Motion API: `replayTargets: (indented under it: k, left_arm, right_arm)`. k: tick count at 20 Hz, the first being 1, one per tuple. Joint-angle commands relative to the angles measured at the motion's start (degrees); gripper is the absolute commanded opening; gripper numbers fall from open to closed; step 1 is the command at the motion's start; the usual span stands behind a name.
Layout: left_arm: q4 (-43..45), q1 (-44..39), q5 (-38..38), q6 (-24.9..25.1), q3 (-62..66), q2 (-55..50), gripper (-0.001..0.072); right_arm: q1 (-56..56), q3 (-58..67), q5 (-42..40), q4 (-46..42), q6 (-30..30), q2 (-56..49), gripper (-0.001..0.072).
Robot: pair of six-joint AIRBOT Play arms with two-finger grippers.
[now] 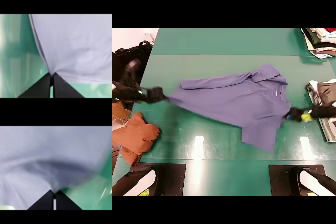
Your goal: Fold the shirts.
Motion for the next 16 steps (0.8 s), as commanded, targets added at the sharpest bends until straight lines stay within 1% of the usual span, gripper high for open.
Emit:
replayTargets:
  k: [1,5,7,10,13,15,16]
  left_arm:
    - [-0.7,0.0,0.2,-0.3,11.7,6.6,0.0023]
    - [-0.7,0.0,0.2,-0.1,33.0,12.0,0.0023]
    - [-0.7,0.0,0.2,0.0,43.9,12.7,0.0024]
    - [-0.7,0.0,0.1,-0.2,58.4,12.7,0.0023]
    - [-0.5,0.0,0.5,-1.6,67.0,12.7,0.0022]
    - [-0.3,0.0,0.0,-1.9,68.1,12.7,0.0023]
    - [-0.3,0.0,-1.3,-2.9,67.7,12.7,0.0022]
  right_arm:
    - [1.3,16.6,-2.1,0.1,-0.3,6.5,0.0017]
    - [-1.7,40.9,-8.7,-1.4,-0.3,12.5,0.0017]
    - [-5.1,51.2,-8.7,-2.9,-0.2,14.3,0.0018]
    - [-11.5,61.4,-6.2,-2.9,-0.2,16.9,0.0018]
    - [-16.9,66.8,-3.8,-2.8,0.5,17.9,0.0017]
    - [-18.4,71.3,0.0,-2.9,2.3,16.0,0.0017]
    - [-18.3,73.5,2.1,-2.8,3.3,14.5,0.0017]
